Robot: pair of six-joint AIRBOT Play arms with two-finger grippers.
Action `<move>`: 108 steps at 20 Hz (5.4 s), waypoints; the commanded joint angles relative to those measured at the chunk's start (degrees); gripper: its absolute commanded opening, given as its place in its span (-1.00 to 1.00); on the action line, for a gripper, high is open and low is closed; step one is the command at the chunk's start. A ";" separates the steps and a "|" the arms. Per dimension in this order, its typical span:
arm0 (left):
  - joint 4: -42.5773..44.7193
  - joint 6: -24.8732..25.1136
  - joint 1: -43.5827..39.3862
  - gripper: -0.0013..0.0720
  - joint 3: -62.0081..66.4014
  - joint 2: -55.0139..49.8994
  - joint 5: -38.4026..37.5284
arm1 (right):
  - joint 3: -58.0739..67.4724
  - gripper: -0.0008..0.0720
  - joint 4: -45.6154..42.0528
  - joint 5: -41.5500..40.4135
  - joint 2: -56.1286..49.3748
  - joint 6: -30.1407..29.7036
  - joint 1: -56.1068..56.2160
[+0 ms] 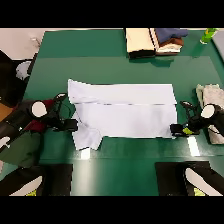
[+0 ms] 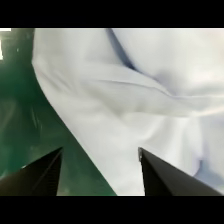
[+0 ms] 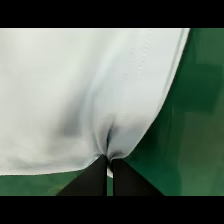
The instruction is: Fold the shirts.
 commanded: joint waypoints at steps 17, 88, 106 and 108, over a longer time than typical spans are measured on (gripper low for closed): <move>-1.62 -2.43 -1.75 -0.89 -1.81 1.75 3.15 | 2.21 -0.92 -0.22 3.56 2.75 -0.61 0.11; -4.61 1.09 -13.09 -0.90 30.32 -26.14 18.71 | 38.25 -0.93 6.56 2.93 -21.59 -6.54 -1.64; -8.72 6.60 -21.33 -0.89 45.81 -44.78 18.58 | 64.24 -0.93 16.24 12.76 -15.04 2.01 18.05; -6.27 6.58 -21.05 -0.90 48.87 -44.68 15.76 | 64.22 -0.93 16.57 12.48 -15.04 2.10 19.41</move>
